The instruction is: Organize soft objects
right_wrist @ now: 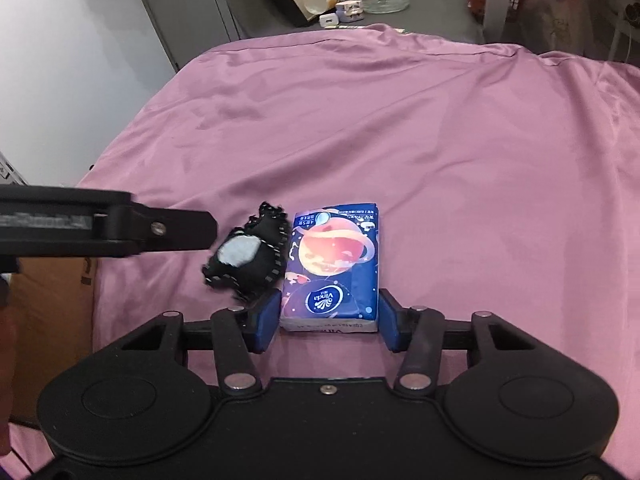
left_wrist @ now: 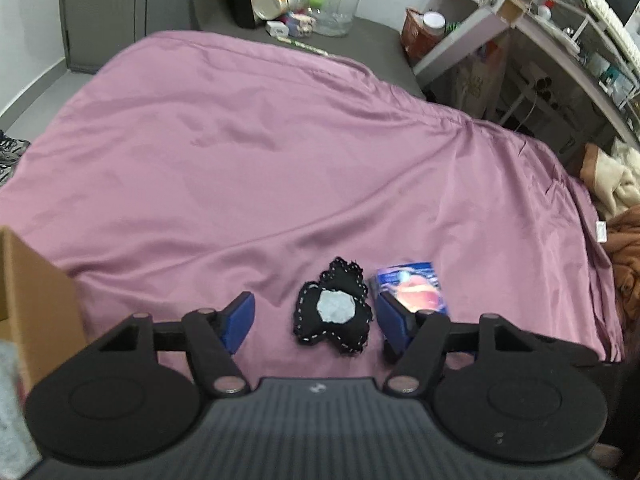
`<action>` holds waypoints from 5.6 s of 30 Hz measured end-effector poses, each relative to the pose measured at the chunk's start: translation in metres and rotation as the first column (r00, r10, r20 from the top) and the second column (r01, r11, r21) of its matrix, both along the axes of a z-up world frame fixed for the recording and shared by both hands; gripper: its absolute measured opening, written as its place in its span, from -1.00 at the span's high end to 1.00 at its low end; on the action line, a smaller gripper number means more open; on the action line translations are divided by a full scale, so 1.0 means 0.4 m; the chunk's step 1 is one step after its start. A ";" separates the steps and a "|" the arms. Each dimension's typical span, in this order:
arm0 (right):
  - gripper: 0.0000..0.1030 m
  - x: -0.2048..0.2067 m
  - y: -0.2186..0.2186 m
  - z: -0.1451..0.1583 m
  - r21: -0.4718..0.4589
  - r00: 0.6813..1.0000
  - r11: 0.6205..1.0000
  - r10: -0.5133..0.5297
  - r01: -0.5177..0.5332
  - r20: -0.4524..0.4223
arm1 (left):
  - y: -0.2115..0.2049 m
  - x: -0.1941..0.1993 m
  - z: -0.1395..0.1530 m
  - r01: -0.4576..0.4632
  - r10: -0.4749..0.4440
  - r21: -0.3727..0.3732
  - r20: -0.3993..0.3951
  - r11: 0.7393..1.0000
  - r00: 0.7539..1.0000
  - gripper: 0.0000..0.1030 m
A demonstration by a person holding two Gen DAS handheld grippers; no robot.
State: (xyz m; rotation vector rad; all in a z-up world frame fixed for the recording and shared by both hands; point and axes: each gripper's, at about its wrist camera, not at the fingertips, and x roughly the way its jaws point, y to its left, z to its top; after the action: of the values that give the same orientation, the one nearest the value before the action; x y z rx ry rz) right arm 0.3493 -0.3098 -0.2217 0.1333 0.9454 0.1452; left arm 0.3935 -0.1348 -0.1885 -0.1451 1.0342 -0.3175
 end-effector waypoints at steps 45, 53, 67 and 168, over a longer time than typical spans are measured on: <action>0.02 -0.126 0.066 0.171 -0.037 0.988 0.996 0.081 -0.077 0.128 | 0.070 -0.163 0.158 0.014 -0.027 0.087 0.160 0.996 0.987 0.29; 0.02 -0.181 0.150 0.238 -0.029 0.972 0.988 0.154 -0.151 0.179 | 0.169 -0.245 0.230 -0.047 0.024 0.108 0.205 0.993 0.978 0.28; 0.02 -0.239 0.298 0.304 0.008 0.946 0.969 0.238 -0.246 0.221 | 0.366 -0.366 0.247 -0.142 0.114 0.134 0.200 0.981 0.973 0.28; -1.00 -0.377 0.315 0.438 0.080 0.916 0.925 0.351 -0.372 0.196 | 0.508 -0.699 0.422 -0.356 0.334 0.042 0.262 0.934 0.906 -1.00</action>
State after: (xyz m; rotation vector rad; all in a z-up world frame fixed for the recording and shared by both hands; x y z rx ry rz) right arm 0.1987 -0.1838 -0.0465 0.0492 0.7742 0.5483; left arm 0.1138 0.0684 -0.0196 -0.1994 0.7513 0.0348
